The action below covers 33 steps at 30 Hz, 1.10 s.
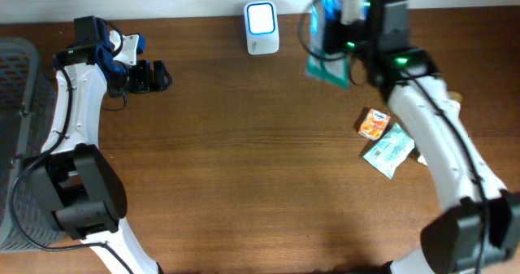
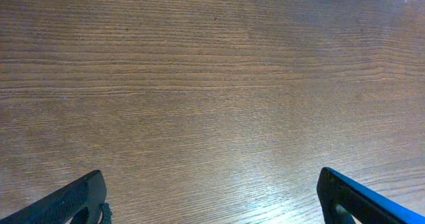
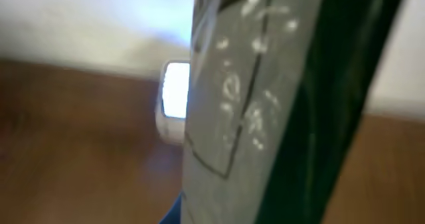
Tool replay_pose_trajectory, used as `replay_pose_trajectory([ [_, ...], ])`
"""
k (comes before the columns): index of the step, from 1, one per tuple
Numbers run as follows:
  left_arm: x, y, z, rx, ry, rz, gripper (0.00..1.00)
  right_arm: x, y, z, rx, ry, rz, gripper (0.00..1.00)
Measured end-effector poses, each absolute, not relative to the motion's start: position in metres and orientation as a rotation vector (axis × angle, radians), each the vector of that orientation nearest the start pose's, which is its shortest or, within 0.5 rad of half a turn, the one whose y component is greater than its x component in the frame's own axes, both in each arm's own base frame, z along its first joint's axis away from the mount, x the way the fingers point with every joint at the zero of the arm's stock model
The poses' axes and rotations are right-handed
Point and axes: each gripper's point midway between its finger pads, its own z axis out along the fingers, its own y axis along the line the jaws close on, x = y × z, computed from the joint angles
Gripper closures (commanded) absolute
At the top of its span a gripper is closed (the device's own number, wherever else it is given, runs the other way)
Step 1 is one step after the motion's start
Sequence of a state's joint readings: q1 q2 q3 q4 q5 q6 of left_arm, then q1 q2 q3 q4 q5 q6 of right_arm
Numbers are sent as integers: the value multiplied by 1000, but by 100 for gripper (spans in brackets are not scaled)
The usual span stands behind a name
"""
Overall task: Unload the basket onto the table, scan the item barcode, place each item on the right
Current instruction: 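Carry the gloves pack right and lay it beside the jar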
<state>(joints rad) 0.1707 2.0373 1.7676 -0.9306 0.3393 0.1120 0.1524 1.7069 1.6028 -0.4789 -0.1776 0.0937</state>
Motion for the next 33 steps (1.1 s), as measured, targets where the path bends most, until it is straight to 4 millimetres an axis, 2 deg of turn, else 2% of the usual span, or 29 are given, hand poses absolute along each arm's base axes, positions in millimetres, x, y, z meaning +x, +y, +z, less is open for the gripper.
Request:
replay_pose_trajectory([
  [1,479,25,122,7,2705,-387,1,481,90,260,-97,2263,363,96],
  [5,479,25,122,7,2705,-387,1,438,51,215,92,2535,392,96],
  [7,479,25,122,7,2705,-387,1,426,35,200,177,2615,397,96],
  [10,479,25,122,7,2705,-387,1,421,17,175,265,2686,399,96],
  [15,479,25,122,7,2705,-387,1,416,2,129,351,2797,402,96],
  [20,479,25,122,7,2705,-387,1,411,-13,96,411,2875,401,96],
  [21,479,25,122,7,2705,-387,1,409,-16,91,421,2890,399,92],
  [25,479,25,122,7,2705,-387,1,398,-24,81,446,2947,370,53],
  [28,479,25,122,7,2705,-387,1,390,-29,79,476,2975,360,37],
  [31,479,25,122,7,2705,-387,1,377,-36,80,524,3017,357,35],
  [33,479,25,122,7,2705,-387,1,370,-42,87,562,3040,355,35],
])
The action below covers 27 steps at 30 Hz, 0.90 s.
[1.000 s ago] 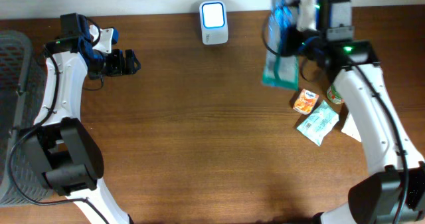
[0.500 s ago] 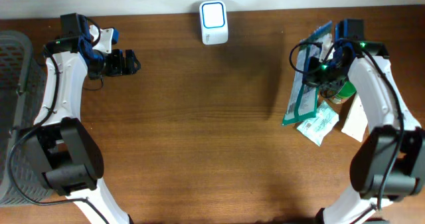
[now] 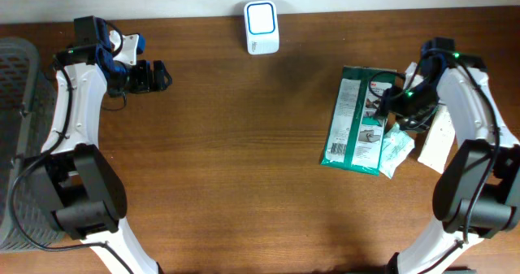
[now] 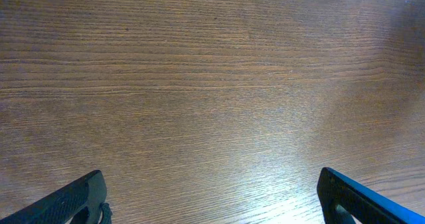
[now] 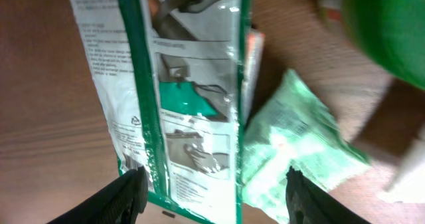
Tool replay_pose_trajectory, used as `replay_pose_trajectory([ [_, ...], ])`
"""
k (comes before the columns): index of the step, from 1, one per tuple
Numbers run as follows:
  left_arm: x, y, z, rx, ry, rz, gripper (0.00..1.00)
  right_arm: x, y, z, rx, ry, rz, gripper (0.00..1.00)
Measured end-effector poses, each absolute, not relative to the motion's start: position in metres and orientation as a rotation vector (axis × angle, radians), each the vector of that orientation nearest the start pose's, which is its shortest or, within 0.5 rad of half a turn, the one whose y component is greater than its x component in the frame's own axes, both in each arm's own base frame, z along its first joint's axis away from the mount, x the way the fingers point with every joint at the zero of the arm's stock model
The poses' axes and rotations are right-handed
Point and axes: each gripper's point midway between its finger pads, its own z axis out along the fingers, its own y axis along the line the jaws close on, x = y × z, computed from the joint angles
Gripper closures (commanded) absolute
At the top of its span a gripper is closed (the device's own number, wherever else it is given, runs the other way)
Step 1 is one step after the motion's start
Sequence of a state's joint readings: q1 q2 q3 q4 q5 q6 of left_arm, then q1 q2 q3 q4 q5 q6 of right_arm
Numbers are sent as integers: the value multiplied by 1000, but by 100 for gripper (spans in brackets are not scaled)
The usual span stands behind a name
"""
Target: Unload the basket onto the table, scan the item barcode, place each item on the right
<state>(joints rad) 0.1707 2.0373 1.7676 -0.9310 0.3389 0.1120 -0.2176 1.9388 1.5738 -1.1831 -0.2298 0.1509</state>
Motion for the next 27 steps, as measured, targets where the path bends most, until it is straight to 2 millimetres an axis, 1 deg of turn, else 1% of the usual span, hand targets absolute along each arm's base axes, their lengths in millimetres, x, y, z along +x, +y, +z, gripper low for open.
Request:
replay_pose_trajectory([
  [2,479,25,122,7,2705,-387,1,373,-47,98,572,3028,352,35],
  [3,479,25,122,7,2705,-387,1,377,-49,112,567,3013,348,35],
  [4,479,25,122,7,2705,-387,1,380,-50,119,562,3001,344,35],
  [7,479,25,122,7,2706,-387,1,380,-50,145,537,3000,341,34],
  [9,479,25,122,7,2705,-387,1,378,-50,164,523,2995,340,30],
  [12,479,25,122,7,2705,-387,1,371,-47,199,481,2961,332,29],
  [13,479,25,122,7,2705,-387,1,368,-46,213,467,2944,327,28],
  [14,479,25,122,7,2705,-387,1,364,-44,231,447,2909,318,27],
  [15,479,25,122,7,2705,-387,1,358,-41,251,425,2869,310,27],
  [17,479,25,122,7,2705,-387,1,347,-36,281,389,2801,297,26],
  [18,479,25,122,7,2706,-388,1,337,-34,301,372,2751,287,23],
  [20,479,25,122,7,2705,-387,1,317,-29,330,346,2672,270,22],
  [21,479,25,122,7,2705,-387,1,304,-27,342,336,2641,264,1],
  [23,479,25,122,7,2705,-387,1,282,-22,362,319,2579,253,2],
  [27,479,25,122,7,2705,-387,1,255,-16,388,283,2480,232,2],
])
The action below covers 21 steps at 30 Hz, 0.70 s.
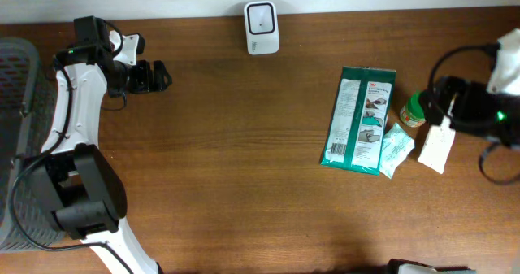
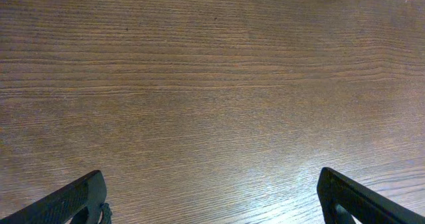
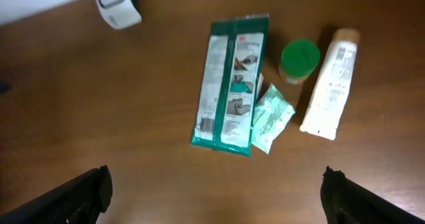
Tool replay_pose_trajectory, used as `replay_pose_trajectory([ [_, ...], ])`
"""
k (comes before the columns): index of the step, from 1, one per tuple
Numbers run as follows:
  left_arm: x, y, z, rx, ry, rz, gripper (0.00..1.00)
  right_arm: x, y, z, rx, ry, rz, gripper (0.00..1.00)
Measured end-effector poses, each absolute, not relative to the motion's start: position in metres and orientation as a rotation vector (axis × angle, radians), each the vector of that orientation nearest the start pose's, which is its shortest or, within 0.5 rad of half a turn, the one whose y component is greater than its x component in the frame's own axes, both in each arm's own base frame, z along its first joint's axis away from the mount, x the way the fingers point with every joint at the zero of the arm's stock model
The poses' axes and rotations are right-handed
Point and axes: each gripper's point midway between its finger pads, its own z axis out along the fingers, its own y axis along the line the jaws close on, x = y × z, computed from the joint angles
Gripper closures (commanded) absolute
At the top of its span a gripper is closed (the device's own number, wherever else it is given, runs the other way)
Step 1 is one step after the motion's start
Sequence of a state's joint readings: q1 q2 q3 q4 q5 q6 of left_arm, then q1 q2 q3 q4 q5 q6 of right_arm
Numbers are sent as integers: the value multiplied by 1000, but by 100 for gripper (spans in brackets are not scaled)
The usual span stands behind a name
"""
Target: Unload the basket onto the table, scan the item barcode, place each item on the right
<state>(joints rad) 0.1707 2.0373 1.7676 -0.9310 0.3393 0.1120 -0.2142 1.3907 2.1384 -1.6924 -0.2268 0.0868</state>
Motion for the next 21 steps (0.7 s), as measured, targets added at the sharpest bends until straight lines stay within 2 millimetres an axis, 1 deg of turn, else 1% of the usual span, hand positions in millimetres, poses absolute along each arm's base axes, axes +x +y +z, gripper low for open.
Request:
replay_pose_trajectory([
  [3,479,25,122,7,2705,-387,1,242,-13,399,270,2434,223,2],
  [7,479,25,122,7,2705,-387,1,231,-11,408,259,2395,216,2],
  [15,479,25,122,7,2705,-387,1,229,-10,409,244,2390,210,2],
  [21,479,25,122,7,2705,-387,1,229,-9,409,193,2393,195,2],
])
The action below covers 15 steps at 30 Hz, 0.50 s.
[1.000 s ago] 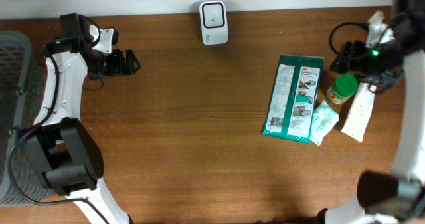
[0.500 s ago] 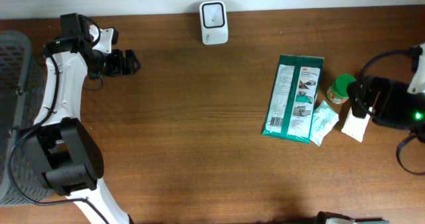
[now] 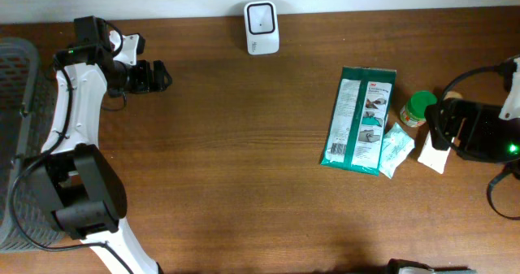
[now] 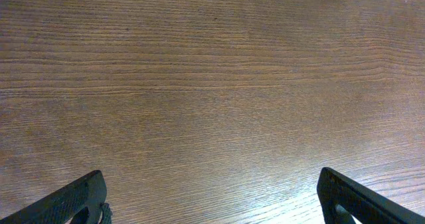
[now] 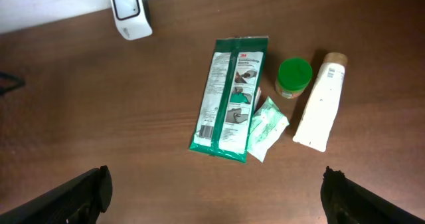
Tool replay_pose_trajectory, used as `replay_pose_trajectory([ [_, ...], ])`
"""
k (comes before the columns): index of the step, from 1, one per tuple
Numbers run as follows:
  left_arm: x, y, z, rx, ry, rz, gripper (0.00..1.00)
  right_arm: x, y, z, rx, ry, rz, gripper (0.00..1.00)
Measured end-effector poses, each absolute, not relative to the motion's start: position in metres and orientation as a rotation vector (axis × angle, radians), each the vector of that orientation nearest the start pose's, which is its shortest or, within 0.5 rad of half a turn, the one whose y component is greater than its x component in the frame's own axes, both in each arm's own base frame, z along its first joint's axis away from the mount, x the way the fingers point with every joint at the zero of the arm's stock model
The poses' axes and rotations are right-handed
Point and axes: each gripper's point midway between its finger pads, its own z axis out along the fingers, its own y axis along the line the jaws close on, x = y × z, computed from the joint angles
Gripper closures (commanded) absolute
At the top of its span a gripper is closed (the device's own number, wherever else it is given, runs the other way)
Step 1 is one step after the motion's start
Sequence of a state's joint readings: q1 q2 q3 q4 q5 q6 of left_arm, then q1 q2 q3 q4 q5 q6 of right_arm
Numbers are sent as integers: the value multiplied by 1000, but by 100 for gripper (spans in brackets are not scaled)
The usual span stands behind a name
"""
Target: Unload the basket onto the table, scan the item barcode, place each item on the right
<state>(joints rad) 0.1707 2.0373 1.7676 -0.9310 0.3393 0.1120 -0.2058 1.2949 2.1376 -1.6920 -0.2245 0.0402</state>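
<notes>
A green-and-white wipes pack (image 3: 361, 121) (image 5: 229, 98) lies flat on the brown table, right of centre. The white barcode scanner (image 3: 262, 28) (image 5: 130, 11) stands at the table's far edge. My right gripper (image 3: 445, 129) (image 5: 212, 197) is open and empty, high above the table, right of the pack. At the far left my left gripper (image 3: 156, 76) (image 4: 212, 201) hangs open over bare wood, holding nothing.
Beside the pack are a green-lidded jar (image 5: 294, 76), a small mint packet (image 5: 267, 127) and a white tube (image 5: 319, 111); in the overhead view my right arm partly covers the tube. A grey mesh basket (image 3: 12, 144) sits at the left edge.
My right arm has shifted slightly toward the table's near side; its camera view of the items moved a little. The pack, the other items and the left arm are unchanged.
My right gripper first held the wipes pack upright close to the lit scanner. Then the pack lay flat among the other items with the gripper open just over it. After that the gripper was high at the right, empty, as it is now.
</notes>
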Motion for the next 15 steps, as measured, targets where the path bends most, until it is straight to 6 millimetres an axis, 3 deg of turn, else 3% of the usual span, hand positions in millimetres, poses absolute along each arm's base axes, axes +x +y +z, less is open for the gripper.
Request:
replay_pose_trajectory([
  [9,479,24,122,7,2705,-388,1,245,15,420,-19,2170,128,2],
  [15,479,25,122,7,2705,-387,1,261,25,391,-74,1930,115,2],
])
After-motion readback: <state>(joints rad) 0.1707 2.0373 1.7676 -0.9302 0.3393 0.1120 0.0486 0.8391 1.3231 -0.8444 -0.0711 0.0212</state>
